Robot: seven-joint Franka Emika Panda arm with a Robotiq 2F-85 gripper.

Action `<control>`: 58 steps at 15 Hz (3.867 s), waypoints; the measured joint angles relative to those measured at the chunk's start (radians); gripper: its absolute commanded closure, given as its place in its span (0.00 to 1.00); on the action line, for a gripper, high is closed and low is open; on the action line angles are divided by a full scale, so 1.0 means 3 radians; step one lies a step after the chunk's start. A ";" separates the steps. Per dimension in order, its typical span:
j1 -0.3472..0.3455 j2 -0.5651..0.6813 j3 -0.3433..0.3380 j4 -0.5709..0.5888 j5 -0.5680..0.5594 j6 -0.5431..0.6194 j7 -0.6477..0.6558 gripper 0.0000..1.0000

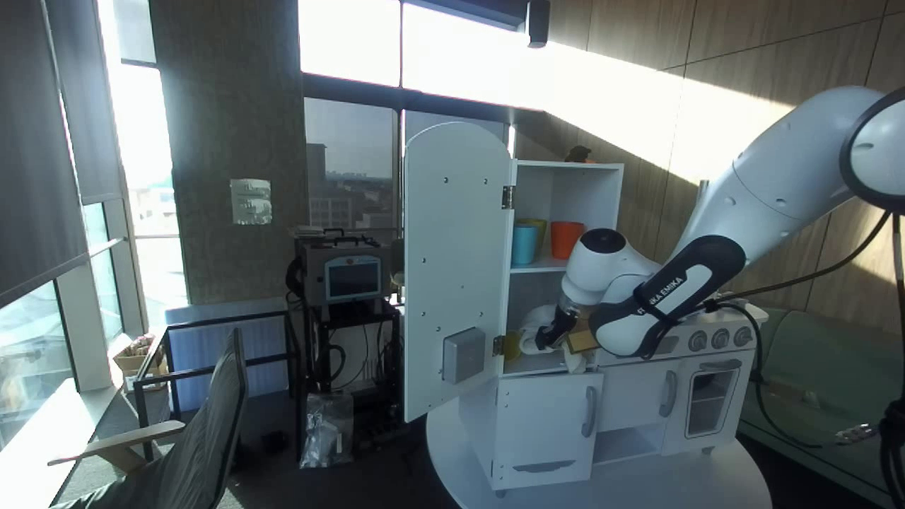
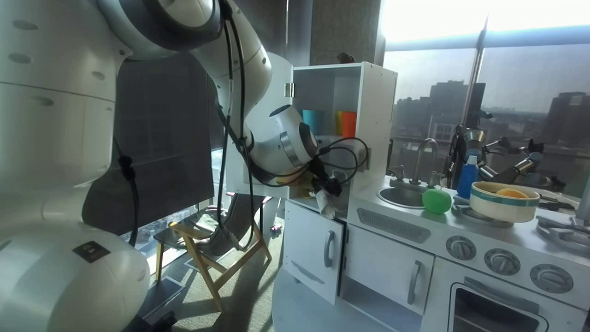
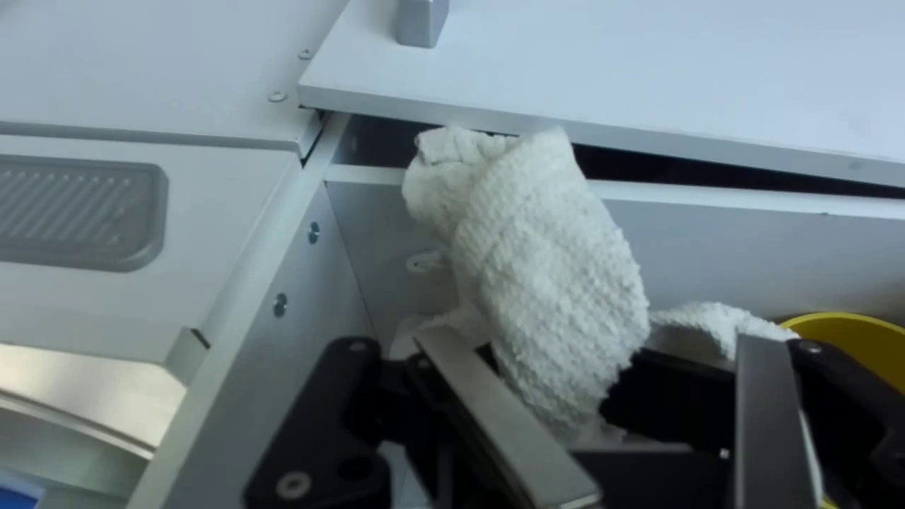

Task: Remove the towel from the cupboard then close it

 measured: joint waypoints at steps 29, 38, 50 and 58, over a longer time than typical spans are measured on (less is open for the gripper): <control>-0.1995 -0.1921 0.1545 -0.0243 0.0066 -0.1312 0.1465 0.91; -0.1539 -0.0992 0.0988 0.0382 -0.0621 -0.1127 0.1430 0.91; -0.1340 -0.0419 0.0511 0.0722 0.0045 -0.0706 0.0108 0.91; -0.1217 -0.0118 0.0419 0.1002 0.0576 -0.0708 -0.0459 0.60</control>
